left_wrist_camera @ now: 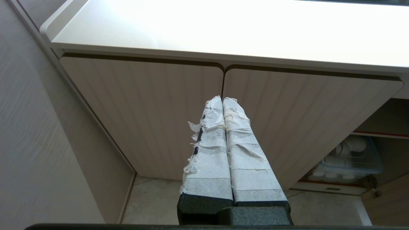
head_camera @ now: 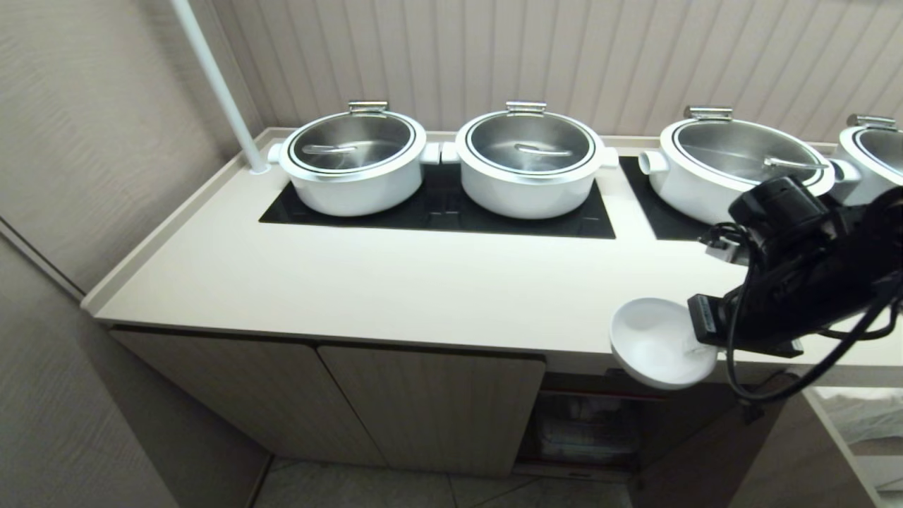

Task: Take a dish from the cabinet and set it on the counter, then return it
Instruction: Pick up the bowl from the table, then put it back into the cabinet

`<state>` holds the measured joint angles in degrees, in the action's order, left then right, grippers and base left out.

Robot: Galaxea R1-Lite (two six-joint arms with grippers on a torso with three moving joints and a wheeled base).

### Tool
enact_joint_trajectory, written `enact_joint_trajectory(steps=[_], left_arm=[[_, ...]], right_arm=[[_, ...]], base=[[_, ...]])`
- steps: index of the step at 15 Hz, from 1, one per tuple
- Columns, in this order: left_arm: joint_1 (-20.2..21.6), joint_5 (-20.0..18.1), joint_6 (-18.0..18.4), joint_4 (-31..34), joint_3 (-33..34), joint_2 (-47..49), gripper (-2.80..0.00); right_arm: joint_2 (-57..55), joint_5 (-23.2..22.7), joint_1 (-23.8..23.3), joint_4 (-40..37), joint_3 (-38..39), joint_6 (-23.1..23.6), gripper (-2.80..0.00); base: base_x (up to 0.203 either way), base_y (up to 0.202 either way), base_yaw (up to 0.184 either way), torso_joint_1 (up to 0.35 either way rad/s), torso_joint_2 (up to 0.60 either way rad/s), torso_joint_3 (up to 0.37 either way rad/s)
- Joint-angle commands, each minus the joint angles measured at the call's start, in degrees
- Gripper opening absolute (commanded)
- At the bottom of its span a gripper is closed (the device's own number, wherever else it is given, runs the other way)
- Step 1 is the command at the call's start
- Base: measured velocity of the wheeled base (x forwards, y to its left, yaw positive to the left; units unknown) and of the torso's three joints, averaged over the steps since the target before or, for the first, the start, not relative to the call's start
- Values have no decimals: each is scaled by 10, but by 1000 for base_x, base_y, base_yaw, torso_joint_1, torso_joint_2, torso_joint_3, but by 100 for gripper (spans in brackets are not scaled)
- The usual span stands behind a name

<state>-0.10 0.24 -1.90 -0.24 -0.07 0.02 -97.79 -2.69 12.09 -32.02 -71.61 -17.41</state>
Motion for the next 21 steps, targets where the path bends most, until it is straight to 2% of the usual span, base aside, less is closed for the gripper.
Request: enact_joint_trajectory(steps=[1,15,21], left_arm=[[0,0,0,0,1,0,-280],[0,0,0,0,0,0,-280],[0,1,0,0,0,0,-280]], right_arm=[[61,-1,0,7,50,-1,-280],[271,-61,12,43,270,3,-280],[316,-62,22,39,335,9,-280]], base=[[0,0,0,0,0,0],[0,0,0,0,0,0],[0,0,0,0,0,0]])
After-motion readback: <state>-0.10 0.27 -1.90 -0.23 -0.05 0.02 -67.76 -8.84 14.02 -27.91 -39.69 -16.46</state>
